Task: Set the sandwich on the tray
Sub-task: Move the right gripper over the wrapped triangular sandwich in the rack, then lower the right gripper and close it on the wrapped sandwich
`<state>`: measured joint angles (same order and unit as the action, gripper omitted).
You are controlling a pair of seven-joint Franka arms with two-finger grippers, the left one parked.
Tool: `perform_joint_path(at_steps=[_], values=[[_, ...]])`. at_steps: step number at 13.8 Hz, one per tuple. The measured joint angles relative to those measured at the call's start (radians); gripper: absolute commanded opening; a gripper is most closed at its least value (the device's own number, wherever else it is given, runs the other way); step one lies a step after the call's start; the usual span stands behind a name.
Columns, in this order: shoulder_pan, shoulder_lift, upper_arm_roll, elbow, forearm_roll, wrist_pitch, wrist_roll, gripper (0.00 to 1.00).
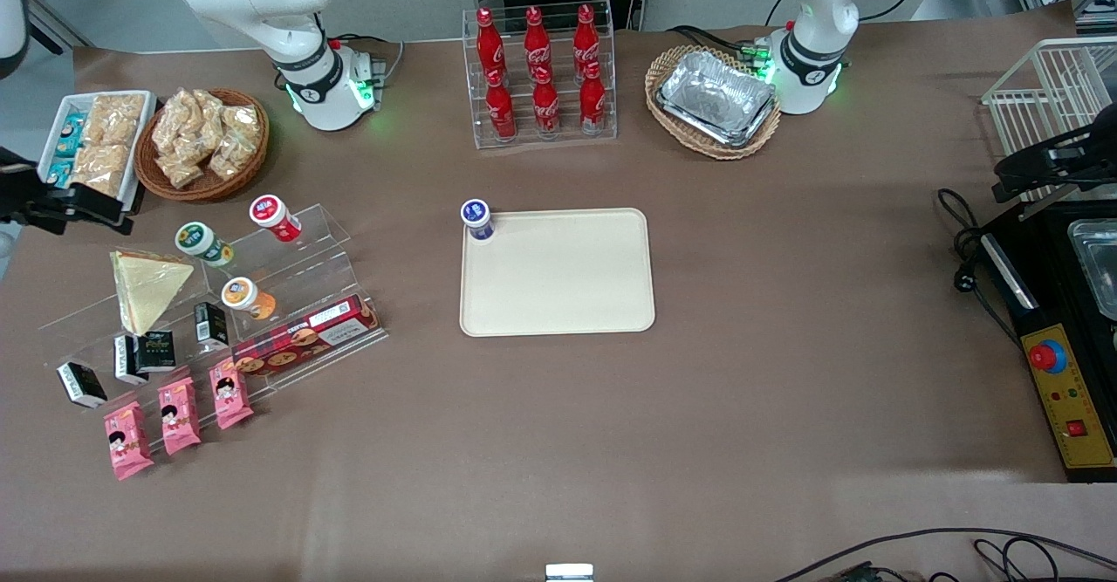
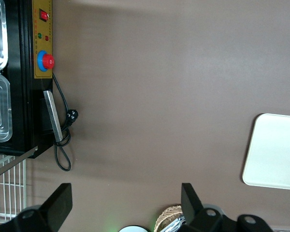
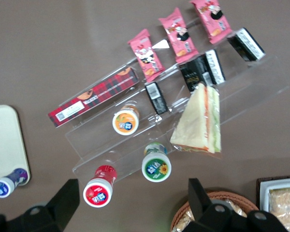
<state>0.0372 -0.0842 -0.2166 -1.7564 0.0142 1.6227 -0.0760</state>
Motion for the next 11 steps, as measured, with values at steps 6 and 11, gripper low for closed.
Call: perform_joint_path(at_steps=[6, 11], values=[[-0.021, -0.003, -0.041, 0.002, 0.041, 0.014, 0.228, 1.0], [-0.025, 0.016, -0.081, 0.001, 0.045, 0.056, 0.329, 1.0]])
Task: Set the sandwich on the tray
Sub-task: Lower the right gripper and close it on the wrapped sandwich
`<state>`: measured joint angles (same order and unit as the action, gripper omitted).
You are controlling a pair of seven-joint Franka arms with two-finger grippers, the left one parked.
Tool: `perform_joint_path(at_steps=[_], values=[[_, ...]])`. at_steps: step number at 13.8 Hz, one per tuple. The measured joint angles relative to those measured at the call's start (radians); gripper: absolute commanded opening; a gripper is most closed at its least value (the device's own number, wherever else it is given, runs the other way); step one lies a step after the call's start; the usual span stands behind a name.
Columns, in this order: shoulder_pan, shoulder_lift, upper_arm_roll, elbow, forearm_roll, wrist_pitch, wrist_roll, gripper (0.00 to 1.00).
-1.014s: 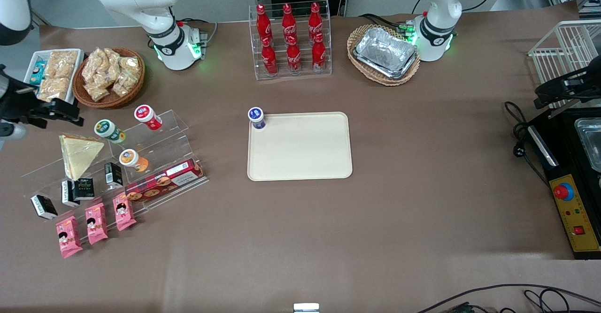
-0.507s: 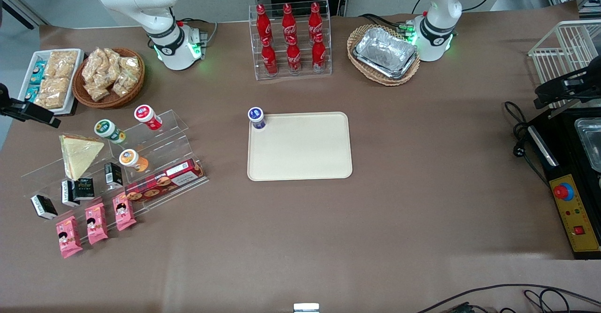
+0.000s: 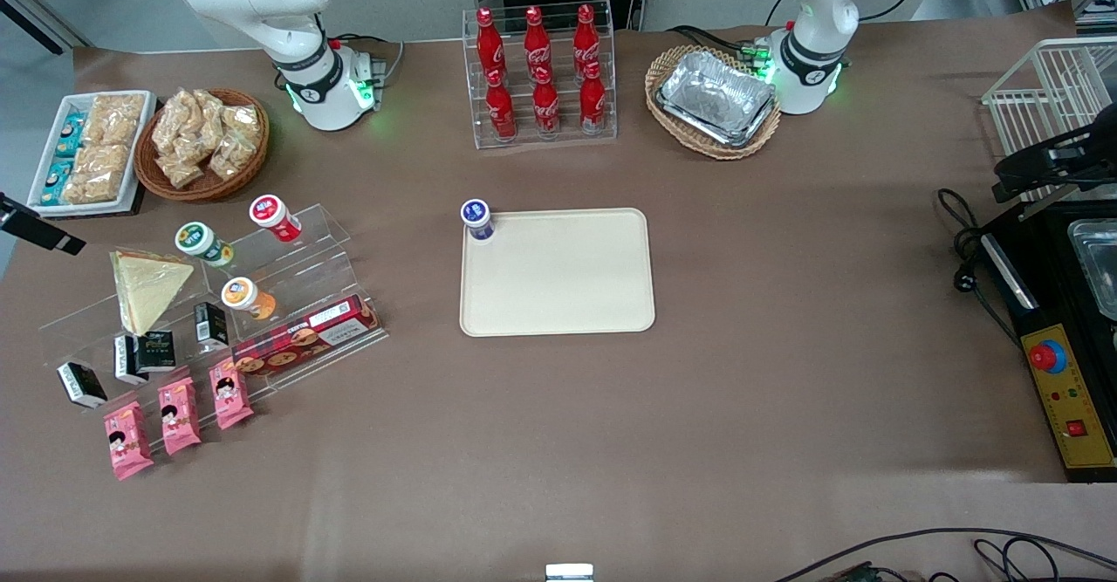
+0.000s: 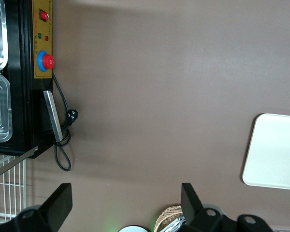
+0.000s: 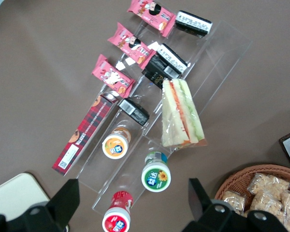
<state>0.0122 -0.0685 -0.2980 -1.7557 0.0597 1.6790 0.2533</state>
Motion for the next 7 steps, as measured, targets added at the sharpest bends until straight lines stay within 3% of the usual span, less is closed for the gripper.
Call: perform_joint_path(at_steps=[7], values=[[-0.022, 0.078, -0.047, -0.055, 0.007, 0.093, 0.065, 1.0]])
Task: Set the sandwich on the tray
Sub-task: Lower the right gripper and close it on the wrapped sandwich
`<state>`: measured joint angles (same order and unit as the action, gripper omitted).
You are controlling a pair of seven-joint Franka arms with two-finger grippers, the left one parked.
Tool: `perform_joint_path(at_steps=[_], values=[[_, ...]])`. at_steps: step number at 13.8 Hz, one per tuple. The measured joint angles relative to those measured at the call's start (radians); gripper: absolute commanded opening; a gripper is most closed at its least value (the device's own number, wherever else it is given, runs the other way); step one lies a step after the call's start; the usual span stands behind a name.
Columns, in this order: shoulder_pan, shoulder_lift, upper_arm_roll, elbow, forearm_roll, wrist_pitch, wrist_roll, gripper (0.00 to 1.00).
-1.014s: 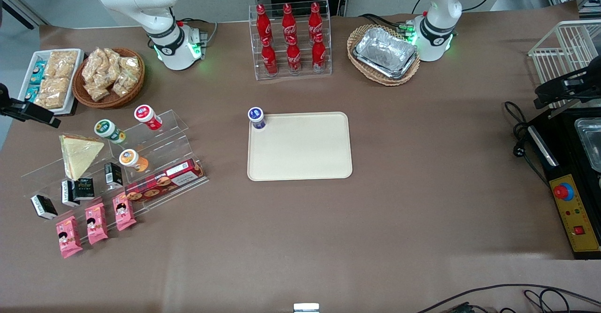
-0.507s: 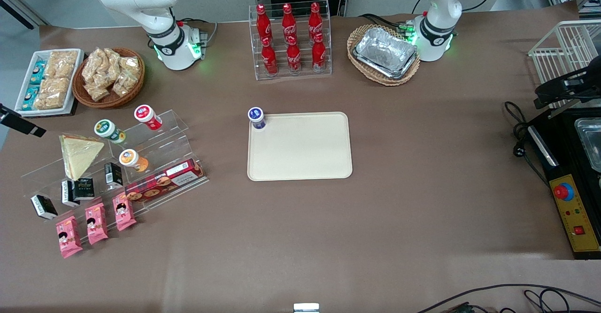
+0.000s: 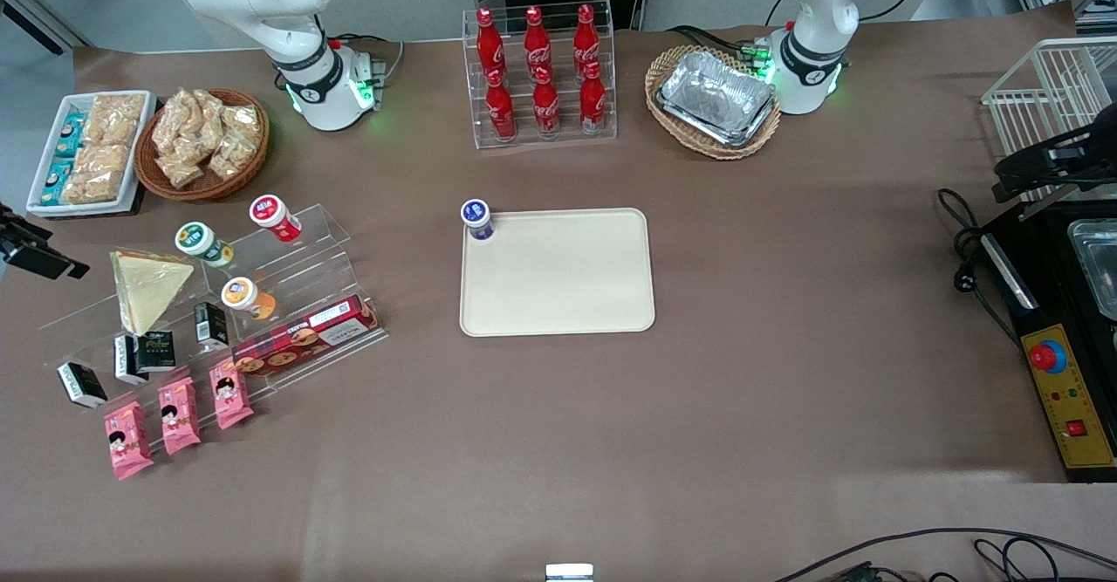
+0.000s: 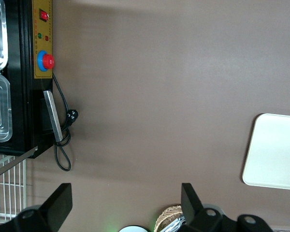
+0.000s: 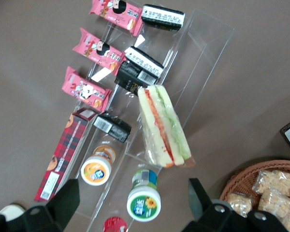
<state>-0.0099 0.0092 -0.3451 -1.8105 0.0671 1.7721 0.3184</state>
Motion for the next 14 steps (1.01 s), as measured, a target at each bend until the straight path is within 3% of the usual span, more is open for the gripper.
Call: perform_joint_path(at_steps=[14], values=[[-0.049, 0.06, -0.009, -0.282, 0.004, 0.379, -0.101, 1.0]])
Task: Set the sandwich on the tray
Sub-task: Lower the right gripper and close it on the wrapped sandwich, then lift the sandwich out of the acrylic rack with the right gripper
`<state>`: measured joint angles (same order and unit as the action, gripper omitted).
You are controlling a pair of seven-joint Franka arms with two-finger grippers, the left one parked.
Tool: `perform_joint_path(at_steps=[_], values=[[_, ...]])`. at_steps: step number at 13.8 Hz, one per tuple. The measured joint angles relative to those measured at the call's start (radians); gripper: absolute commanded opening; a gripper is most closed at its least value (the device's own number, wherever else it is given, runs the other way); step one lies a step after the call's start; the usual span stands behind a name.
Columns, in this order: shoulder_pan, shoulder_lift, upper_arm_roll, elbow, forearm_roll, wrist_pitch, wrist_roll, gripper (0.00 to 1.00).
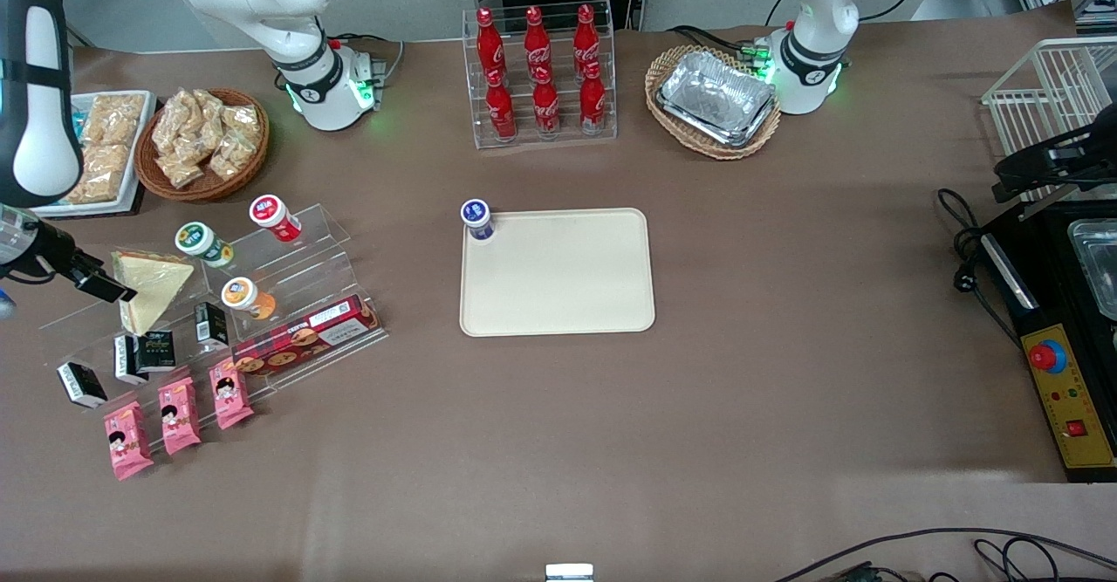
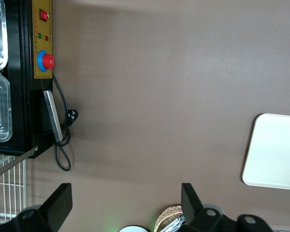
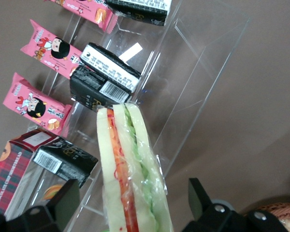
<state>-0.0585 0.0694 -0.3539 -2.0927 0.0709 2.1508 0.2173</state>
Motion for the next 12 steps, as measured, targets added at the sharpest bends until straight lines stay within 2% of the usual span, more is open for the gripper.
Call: perform_joint_path(at_steps=[5, 8, 11, 12], values=[[0.001, 0.0, 0.005, -0.013, 0.033, 0.006, -0.004, 0.98], [0.002, 0.0, 0.009, -0.025, 0.033, 0.007, -0.011, 0.62], [0.002, 0.0, 0.007, -0.031, 0.033, 0.007, -0.075, 0.38], [0.001, 0.0, 0.006, -0.031, 0.033, 0.007, -0.102, 0.35]])
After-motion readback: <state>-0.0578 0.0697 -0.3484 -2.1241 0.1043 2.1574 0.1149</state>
